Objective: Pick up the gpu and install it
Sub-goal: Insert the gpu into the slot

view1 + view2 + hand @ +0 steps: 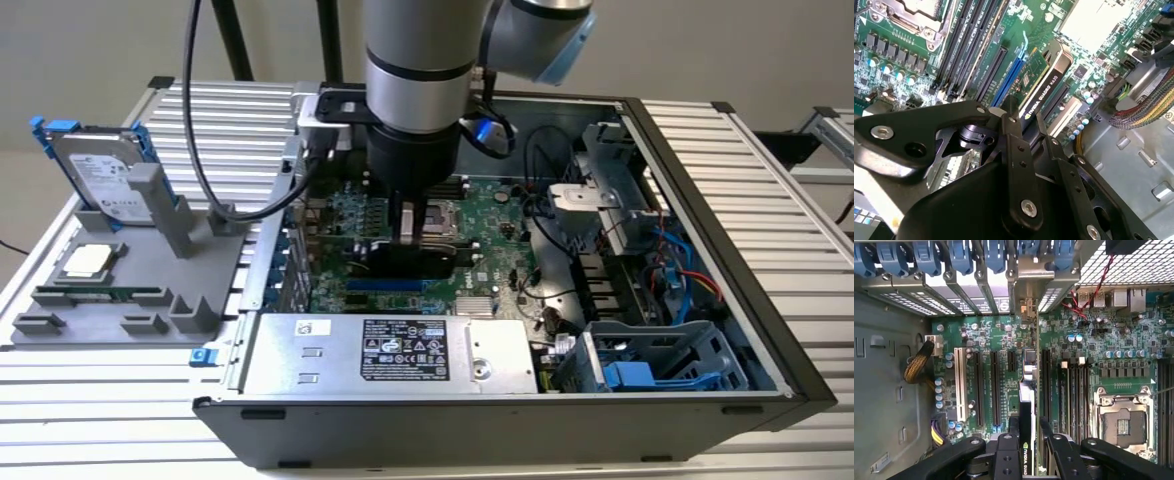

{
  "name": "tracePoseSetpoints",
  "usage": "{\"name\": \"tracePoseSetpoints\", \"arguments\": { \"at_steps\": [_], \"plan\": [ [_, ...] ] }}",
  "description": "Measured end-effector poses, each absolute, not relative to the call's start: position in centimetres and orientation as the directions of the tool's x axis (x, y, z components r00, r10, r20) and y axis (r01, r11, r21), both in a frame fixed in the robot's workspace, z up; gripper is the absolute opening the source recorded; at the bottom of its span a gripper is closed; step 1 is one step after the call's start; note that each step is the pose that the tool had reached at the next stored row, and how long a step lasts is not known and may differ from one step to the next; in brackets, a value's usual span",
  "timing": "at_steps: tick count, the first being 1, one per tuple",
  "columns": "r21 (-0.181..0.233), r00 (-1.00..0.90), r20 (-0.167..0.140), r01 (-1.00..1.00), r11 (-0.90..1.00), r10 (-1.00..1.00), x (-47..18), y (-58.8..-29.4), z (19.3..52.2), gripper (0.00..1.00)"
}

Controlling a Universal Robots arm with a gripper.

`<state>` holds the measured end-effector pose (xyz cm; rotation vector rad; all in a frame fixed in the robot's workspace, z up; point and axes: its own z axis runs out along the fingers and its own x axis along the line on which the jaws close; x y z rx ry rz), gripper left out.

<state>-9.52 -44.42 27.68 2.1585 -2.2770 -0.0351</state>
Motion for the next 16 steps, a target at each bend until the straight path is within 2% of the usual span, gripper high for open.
{"name": "tracePoseSetpoints", "arguments": {
  "at_steps": [16],
  "plan": [
    [0.019,-0.053,-0.012,-0.998,0.053,-0.998,-10.0,-44.4,26.3,0.00]
  ]
}}
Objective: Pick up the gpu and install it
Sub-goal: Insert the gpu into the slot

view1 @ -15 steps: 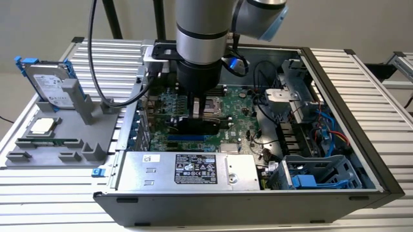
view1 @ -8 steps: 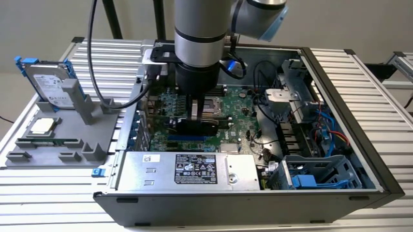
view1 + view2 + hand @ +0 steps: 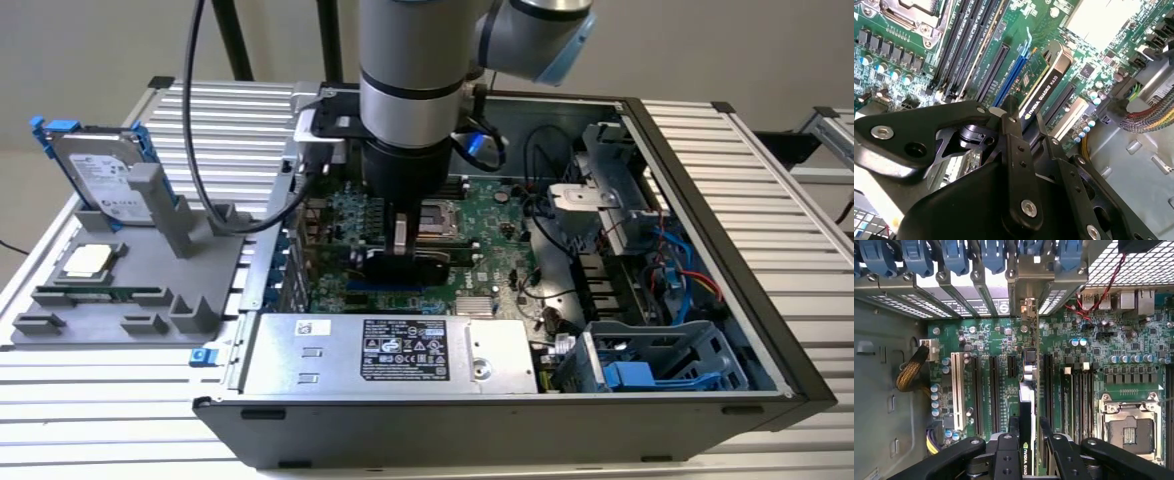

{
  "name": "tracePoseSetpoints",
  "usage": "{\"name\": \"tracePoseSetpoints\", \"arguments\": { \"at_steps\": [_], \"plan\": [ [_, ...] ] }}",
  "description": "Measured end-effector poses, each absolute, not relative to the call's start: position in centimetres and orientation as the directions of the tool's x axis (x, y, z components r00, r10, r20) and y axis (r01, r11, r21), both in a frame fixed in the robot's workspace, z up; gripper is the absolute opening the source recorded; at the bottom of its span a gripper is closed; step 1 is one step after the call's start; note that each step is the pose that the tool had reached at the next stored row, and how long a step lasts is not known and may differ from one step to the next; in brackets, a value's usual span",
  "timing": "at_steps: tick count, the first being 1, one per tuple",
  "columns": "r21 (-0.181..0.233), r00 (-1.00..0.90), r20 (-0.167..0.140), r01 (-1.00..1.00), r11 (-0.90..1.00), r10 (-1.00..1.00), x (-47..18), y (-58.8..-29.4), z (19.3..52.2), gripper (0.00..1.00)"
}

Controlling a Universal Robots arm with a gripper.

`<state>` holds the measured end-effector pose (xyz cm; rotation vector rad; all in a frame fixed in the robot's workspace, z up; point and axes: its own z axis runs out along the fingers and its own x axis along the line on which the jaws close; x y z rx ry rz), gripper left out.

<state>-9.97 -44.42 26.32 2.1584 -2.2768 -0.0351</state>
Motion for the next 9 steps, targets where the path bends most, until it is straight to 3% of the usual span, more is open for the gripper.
{"name": "tracePoseSetpoints", "arguments": {
  "at_steps": [9],
  "plan": [
    [0.019,-0.054,-0.012,-0.998,0.053,-0.998,-9.98,-44.40,25.98,0.00]
  ]
}}
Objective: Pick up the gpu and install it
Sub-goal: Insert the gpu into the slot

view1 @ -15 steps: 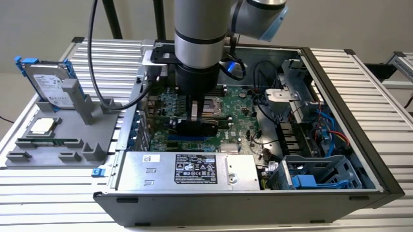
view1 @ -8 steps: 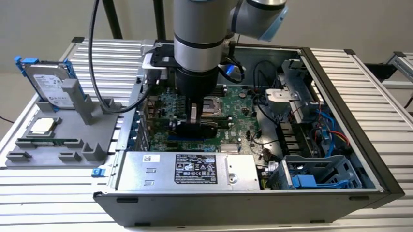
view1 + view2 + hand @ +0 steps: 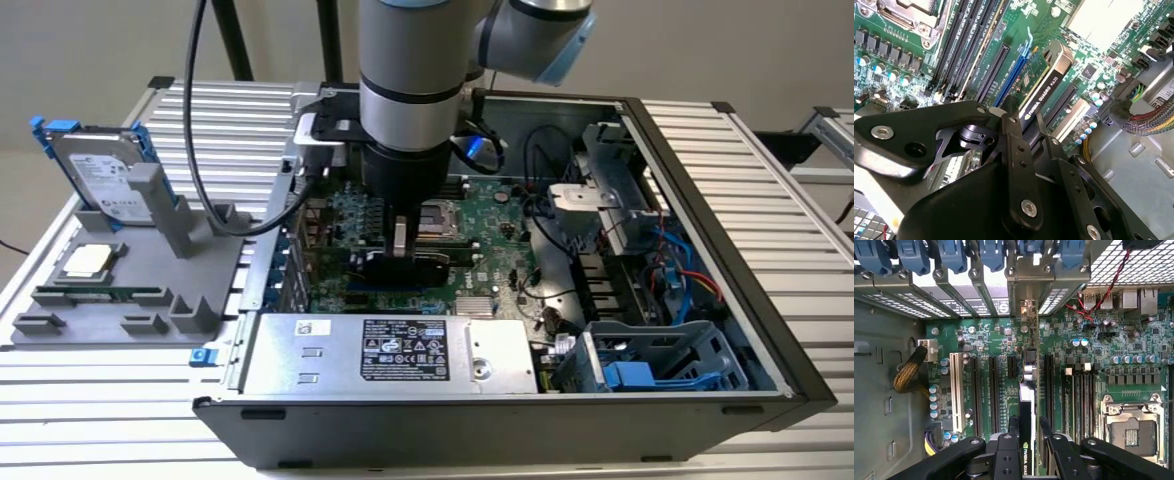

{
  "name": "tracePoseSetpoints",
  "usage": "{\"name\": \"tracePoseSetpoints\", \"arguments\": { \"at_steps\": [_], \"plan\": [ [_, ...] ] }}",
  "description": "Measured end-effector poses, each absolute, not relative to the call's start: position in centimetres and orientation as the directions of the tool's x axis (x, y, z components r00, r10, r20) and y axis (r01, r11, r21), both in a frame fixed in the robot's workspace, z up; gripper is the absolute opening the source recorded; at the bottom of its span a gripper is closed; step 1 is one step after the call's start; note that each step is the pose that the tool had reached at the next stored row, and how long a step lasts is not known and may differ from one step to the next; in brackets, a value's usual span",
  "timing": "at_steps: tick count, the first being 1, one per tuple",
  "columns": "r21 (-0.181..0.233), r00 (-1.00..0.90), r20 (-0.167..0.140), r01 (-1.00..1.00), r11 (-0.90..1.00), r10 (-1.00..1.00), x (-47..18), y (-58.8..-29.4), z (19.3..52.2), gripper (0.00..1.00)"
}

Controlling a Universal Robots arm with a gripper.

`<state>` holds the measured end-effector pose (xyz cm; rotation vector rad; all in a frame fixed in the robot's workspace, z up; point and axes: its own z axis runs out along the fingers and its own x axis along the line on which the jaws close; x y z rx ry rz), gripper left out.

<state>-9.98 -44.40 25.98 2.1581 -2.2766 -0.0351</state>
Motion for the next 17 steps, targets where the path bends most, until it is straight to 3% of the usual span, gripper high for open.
{"name": "tracePoseSetpoints", "arguments": {
  "at_steps": [17],
  "plan": [
    [0.019,-0.053,-0.008,-0.998,0.053,-0.999,-10.01,-44.11,25.64,0.00]
  ]
}}
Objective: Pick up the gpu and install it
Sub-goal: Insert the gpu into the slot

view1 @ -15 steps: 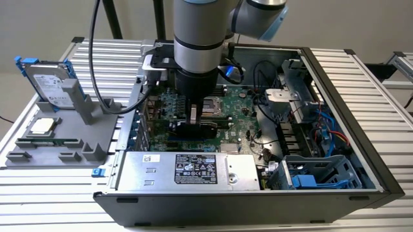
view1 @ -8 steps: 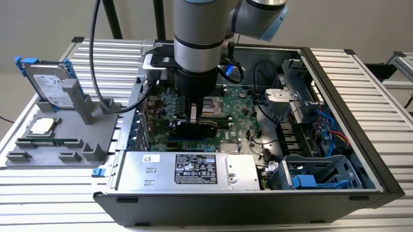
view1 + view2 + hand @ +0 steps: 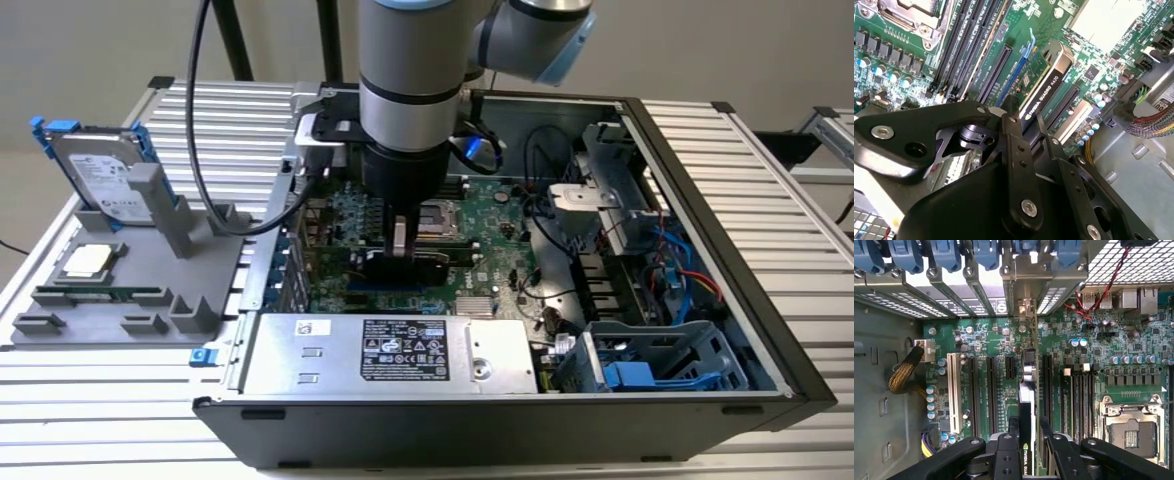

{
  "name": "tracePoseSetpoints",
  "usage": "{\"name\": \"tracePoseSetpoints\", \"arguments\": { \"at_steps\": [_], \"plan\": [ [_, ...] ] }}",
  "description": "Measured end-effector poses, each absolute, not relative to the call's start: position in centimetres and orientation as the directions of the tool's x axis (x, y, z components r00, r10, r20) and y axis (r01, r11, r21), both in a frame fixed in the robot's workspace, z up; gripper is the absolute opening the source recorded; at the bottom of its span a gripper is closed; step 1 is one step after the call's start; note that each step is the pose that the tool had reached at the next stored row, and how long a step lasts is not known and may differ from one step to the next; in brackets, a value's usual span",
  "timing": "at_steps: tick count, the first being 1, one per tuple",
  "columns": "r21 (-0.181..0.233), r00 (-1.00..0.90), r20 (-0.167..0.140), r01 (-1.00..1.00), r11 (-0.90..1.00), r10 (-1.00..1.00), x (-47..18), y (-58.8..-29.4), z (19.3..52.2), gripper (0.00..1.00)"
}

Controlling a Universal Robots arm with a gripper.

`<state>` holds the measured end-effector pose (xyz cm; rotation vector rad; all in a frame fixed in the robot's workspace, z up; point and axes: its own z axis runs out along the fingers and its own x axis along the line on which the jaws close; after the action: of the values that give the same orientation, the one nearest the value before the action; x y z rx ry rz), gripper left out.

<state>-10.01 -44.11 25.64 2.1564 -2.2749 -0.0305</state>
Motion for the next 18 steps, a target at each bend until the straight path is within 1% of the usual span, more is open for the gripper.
{"name": "tracePoseSetpoints", "arguments": {
  "at_steps": [18],
  "plan": [
    [0.019,-0.053,-0.006,-0.998,0.053,-0.999,-10.02,-44.33,25.41,0.00]
  ]
}}
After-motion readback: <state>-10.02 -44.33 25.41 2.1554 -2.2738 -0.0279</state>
